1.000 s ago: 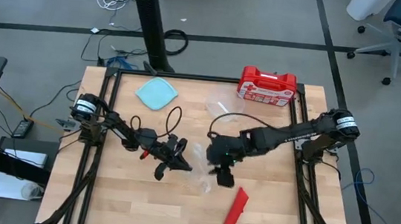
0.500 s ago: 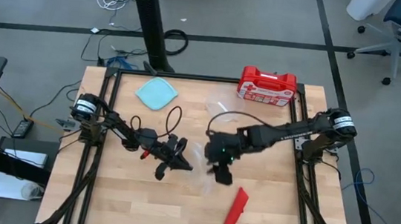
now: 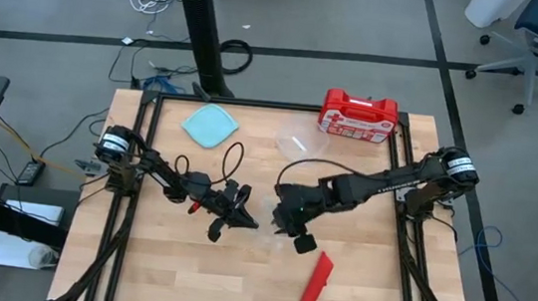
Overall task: Roll bandage
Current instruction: Open the transparent zip bag
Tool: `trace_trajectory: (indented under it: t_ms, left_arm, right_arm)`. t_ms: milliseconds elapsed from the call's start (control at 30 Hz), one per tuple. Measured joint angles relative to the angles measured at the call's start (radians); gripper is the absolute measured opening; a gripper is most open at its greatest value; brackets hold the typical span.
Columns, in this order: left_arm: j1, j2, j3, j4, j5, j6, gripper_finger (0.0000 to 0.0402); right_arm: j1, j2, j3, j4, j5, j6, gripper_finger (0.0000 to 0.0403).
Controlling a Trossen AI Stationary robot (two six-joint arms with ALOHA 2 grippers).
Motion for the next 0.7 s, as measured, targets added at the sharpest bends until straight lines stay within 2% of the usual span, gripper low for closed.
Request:
trace_trajectory:
  t_ms: [100,233,433,533,700]
  left_arm:
    - [0.000,0.000,0.000,-0.001,0.001,-0.013,0.0000]
    - [0.000,0.000,0.000,0.000,0.021,-0.018,0.0000]
    - [0.000,0.000,0.000,0.000,0.053,-0.030,0.0000]
    - [0.000,0.000,0.000,0.005,0.079,-0.051,0.0000]
    - [0.000,0.000,0.000,0.019,0.090,-0.061,0.0000]
  right_arm:
    - [0.017,0.000,0.000,-0.005,0.101,-0.056,0.0141]
    - [0.030,0.000,0.000,0.000,0.108,-0.106,0.0182]
    - [0.080,0.000,0.000,0.000,0.129,-0.312,0.0246]
    - [0.101,0.000,0.000,0.001,0.162,-0.399,0.0265]
    - [0.106,0.000,0.000,-0.003,0.195,-0.399,0.0285]
